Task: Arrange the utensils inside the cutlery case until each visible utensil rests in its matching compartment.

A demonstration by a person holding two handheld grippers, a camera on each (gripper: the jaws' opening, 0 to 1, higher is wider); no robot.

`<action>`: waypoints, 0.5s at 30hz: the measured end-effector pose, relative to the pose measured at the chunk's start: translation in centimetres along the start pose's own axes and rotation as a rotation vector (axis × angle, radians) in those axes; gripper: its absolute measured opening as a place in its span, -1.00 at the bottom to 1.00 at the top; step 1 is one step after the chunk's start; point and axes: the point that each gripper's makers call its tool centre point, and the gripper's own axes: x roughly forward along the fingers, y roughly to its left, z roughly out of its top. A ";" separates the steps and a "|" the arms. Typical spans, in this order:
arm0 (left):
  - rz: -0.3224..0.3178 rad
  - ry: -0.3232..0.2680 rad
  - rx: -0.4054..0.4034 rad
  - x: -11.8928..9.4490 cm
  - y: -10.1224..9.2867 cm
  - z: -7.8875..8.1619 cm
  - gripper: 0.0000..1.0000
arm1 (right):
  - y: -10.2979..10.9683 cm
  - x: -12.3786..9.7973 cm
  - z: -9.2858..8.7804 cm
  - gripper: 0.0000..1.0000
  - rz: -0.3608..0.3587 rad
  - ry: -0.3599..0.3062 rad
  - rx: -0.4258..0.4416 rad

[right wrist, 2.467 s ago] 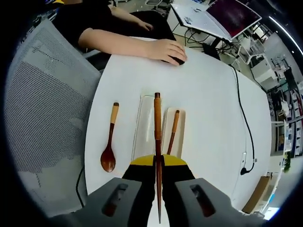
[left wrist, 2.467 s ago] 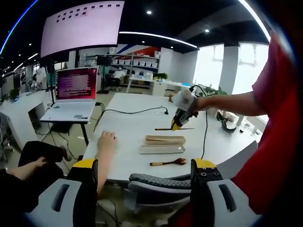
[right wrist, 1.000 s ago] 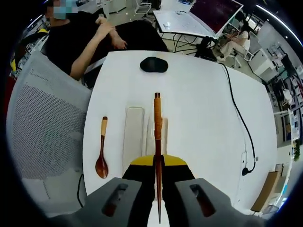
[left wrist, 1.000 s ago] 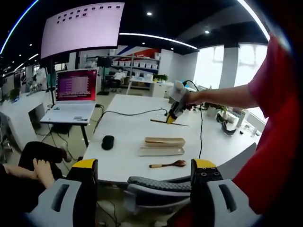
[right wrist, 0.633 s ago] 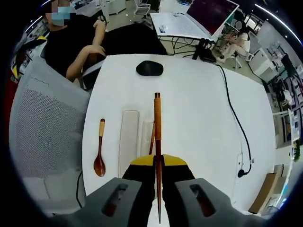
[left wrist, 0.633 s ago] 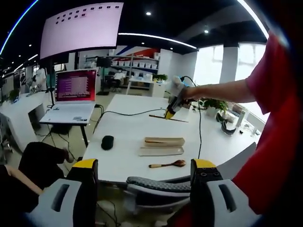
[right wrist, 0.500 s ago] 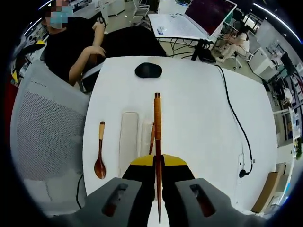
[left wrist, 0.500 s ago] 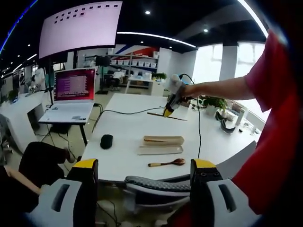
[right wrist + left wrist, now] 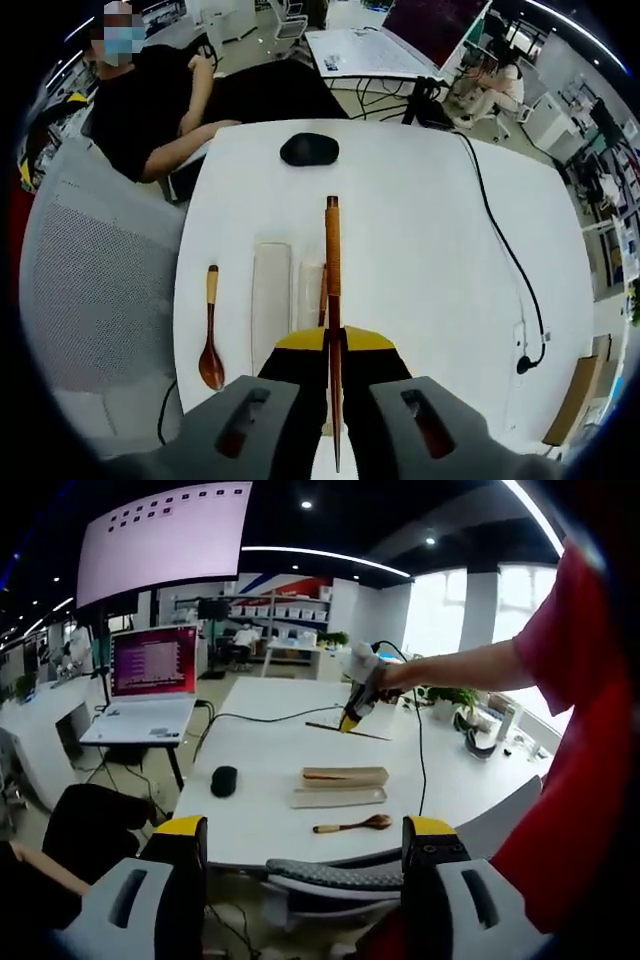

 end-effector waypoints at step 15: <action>0.016 -0.027 -0.029 -0.1 0.3 0.5 0.67 | 0.7 2.4 -1.3 -0.99 -0.051 -0.040 0.028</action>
